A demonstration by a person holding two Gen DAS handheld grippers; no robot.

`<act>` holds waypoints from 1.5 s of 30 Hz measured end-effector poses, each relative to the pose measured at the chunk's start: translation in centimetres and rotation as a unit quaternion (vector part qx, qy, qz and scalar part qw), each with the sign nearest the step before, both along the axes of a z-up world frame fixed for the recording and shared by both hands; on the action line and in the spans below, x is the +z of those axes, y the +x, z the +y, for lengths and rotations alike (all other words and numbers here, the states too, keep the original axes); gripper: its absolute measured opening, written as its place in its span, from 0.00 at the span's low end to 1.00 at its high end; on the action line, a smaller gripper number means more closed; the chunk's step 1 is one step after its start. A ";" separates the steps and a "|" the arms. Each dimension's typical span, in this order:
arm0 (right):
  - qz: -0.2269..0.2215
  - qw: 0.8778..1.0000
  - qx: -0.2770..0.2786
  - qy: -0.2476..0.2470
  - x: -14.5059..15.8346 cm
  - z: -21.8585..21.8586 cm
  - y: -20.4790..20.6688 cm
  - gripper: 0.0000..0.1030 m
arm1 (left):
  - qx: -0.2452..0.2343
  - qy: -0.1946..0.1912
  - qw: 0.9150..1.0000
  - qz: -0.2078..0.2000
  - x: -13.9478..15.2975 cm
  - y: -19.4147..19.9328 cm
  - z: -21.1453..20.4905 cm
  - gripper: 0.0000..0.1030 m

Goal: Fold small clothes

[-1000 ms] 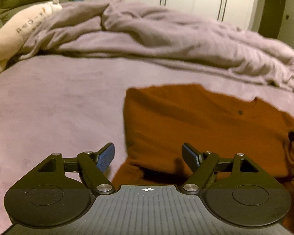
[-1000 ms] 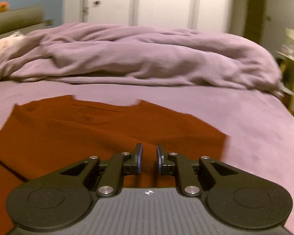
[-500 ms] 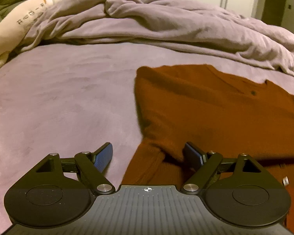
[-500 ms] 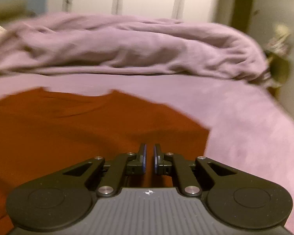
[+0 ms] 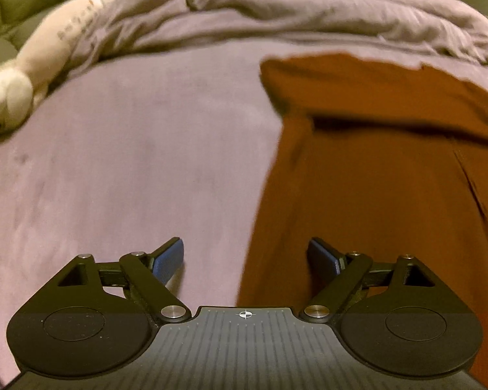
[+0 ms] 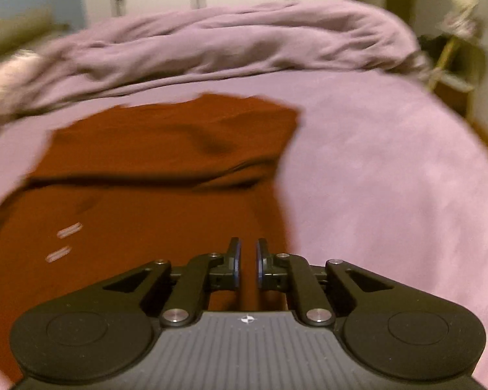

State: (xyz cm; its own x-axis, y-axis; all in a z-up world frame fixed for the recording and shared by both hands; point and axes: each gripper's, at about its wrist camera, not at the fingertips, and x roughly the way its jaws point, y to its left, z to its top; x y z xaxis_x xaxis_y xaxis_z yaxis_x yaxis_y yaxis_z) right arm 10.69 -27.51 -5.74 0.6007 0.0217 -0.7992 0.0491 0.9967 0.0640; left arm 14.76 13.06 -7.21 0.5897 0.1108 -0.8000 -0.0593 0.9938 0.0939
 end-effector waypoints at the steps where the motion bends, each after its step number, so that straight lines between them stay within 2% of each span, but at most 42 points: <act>1: 0.014 1.000 0.017 0.005 -0.2 0.7 -1.5 0.11 | -0.001 -0.008 1.000 0.007 -0.1 -1.2 0.1 0.88; 4: 0.060 0.997 0.019 -0.054 -1.6 2.1 -4.9 0.13 | 0.003 -0.027 0.999 0.026 -0.1 -4.1 0.3 0.89; 6: 0.055 0.994 0.024 -0.096 -1.6 2.3 -7.2 0.14 | -0.002 -0.041 0.999 0.034 0.0 -5.5 0.4 0.89; 9: 0.068 0.989 -0.007 -0.133 -0.8 1.7 -9.5 0.13 | -0.007 -0.043 0.998 0.055 -0.3 -6.8 0.8 0.86; 10: 0.075 0.987 -0.022 -0.141 -0.7 1.4 -9.9 0.17 | -0.011 -0.046 0.997 0.060 -0.4 -7.1 0.9 0.85; 11: 0.079 0.986 -0.035 -0.146 -0.4 0.9 -10.4 0.28 | -0.011 -0.048 0.997 0.064 -0.4 -7.3 1.0 0.84; 12: 0.078 0.986 -0.043 -0.144 -0.1 0.6 -10.7 0.32 | -0.010 -0.054 0.996 0.067 -0.5 -7.6 1.0 0.82; 15: 0.078 0.990 -0.053 -0.108 0.6 0.1 -11.4 0.33 | -0.001 -0.090 0.993 0.073 -0.4 -8.0 1.4 0.77; 17: 0.082 0.993 -0.058 -0.064 0.7 -0.6 -11.6 0.33 | -0.001 -0.115 0.990 0.077 -0.5 -8.0 1.4 0.74; 20: 0.090 0.994 -0.069 0.009 0.2 -1.5 -11.7 0.33 | -0.002 -0.119 0.989 0.087 -1.0 -7.6 1.1 0.66; 22: 0.097 0.992 -0.073 0.014 -0.3 -1.8 -11.6 0.33 | 0.005 -0.133 0.987 0.092 -1.2 -7.2 1.4 0.57; 26: 0.105 0.991 -0.075 0.026 -0.6 -2.0 -11.4 0.33 | 0.008 -0.179 0.978 0.108 -1.1 -6.9 1.9 0.22; 27: 0.105 0.991 -0.072 0.027 -0.5 -2.0 -11.5 0.32 | 0.004 -0.183 0.977 0.111 -1.1 -6.7 1.9 0.20; 29: 0.107 0.992 -0.066 0.032 -0.8 -2.4 -10.7 0.21 | -0.002 -0.181 0.977 0.113 -1.1 -6.5 1.9 0.11; 32: 0.105 0.991 -0.065 0.051 -0.7 -3.2 -10.3 0.11 | -0.010 -0.180 0.977 0.113 -1.0 -6.3 1.8 0.10; 37: 0.106 0.990 -0.064 0.069 -0.7 -3.6 -10.4 0.06 | -0.013 -0.186 0.976 0.115 -0.9 -6.1 2.0 0.08; 41: 0.109 0.983 -0.072 0.128 -0.3 -4.8 -9.8 0.05 | -0.019 -0.223 0.969 0.102 1.1 -5.9 2.6 0.07; 45: 0.068 0.972 -0.077 0.210 1.3 -6.6 -8.2 0.05 | -0.035 -0.258 0.964 0.058 5.0 -4.2 2.9 0.07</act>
State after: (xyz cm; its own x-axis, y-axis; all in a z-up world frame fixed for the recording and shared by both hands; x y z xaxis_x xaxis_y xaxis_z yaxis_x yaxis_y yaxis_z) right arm 2.53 -34.07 -4.48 0.5116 0.2813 -0.8119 0.2326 0.8643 0.4460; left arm 10.61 15.92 -2.21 0.4847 -0.3566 -0.7987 -0.0090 0.9110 -0.4122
